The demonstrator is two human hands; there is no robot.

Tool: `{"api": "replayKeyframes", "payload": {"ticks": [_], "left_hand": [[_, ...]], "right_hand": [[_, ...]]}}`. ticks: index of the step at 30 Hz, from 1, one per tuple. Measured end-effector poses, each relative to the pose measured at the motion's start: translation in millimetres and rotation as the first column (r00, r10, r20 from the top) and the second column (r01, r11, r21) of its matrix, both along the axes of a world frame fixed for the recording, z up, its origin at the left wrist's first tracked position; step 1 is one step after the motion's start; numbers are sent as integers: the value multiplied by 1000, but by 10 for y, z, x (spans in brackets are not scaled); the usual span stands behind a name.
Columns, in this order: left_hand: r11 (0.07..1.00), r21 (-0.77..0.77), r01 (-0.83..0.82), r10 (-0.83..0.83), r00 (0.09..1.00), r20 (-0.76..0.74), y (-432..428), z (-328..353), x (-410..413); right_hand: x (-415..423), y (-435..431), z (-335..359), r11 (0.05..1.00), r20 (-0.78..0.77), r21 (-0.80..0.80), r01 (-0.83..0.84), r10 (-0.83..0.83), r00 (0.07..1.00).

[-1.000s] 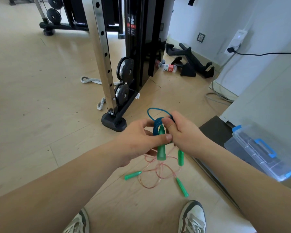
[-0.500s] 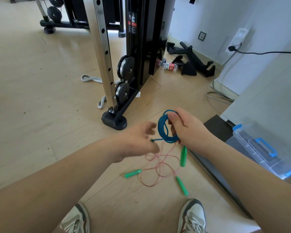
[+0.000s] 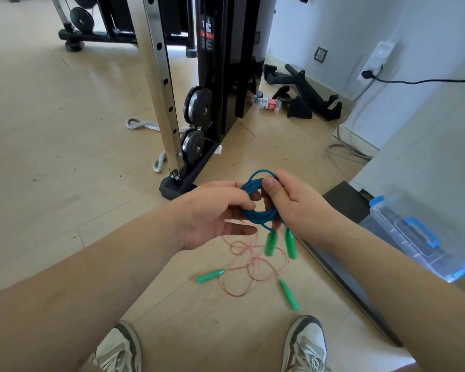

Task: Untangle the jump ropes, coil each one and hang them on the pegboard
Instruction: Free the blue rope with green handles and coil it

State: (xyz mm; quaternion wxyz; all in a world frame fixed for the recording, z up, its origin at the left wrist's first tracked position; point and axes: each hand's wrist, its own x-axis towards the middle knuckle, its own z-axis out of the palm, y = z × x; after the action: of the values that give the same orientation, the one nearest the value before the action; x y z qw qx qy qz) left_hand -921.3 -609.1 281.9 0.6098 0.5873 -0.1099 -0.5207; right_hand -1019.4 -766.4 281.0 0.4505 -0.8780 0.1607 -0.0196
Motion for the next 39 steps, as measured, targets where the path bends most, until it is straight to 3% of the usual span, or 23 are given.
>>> {"api": "replayKeyframes", "payload": {"ticks": [5, 10, 14, 17, 20, 25, 28, 31, 34, 36, 39], "left_hand": [[990, -82, 113, -119, 990, -78, 61, 46, 56], [987, 1, 159, -157, 975, 156, 98, 57, 108], [993, 34, 115, -119, 976, 184, 85, 61, 85], [981, 188, 43, -126, 880, 457, 56, 81, 52], [986, 165, -7, -96, 786, 611, 77, 82, 27], [999, 33, 3, -19, 879, 477, 85, 62, 3], [996, 33, 87, -92, 852, 515, 106, 77, 18], [995, 81, 55, -92, 811, 578, 127, 81, 8], [974, 224, 36, -162, 799, 579, 123, 77, 13], [971, 234, 48, -164, 846, 508, 123, 61, 35], [993, 114, 15, -59, 916, 397, 105, 67, 37]], "right_hand": [[-1, -10, 21, 999, 20, -36, 6, -6, 1000], [3, -77, -37, 992, 25, -127, 23, -20, 999], [7, -72, -24, 982, 11, -186, -22, 25, 1000], [4, -66, -24, 972, -25, -226, -71, 67, 997], [2, -60, -21, 977, -70, -187, -100, 89, 994], [17, 2, -18, 985, -62, -160, -64, 55, 997], [14, 18, -9, 986, -63, -159, -42, 32, 997], [6, 23, -4, 983, -93, -171, -63, 47, 995], [2, 45, 23, 985, -64, -159, -67, 57, 996], [1, 56, 39, 985, -44, -159, -68, 62, 997], [13, 50, 40, 982, -46, -181, -54, 46, 998]]}}
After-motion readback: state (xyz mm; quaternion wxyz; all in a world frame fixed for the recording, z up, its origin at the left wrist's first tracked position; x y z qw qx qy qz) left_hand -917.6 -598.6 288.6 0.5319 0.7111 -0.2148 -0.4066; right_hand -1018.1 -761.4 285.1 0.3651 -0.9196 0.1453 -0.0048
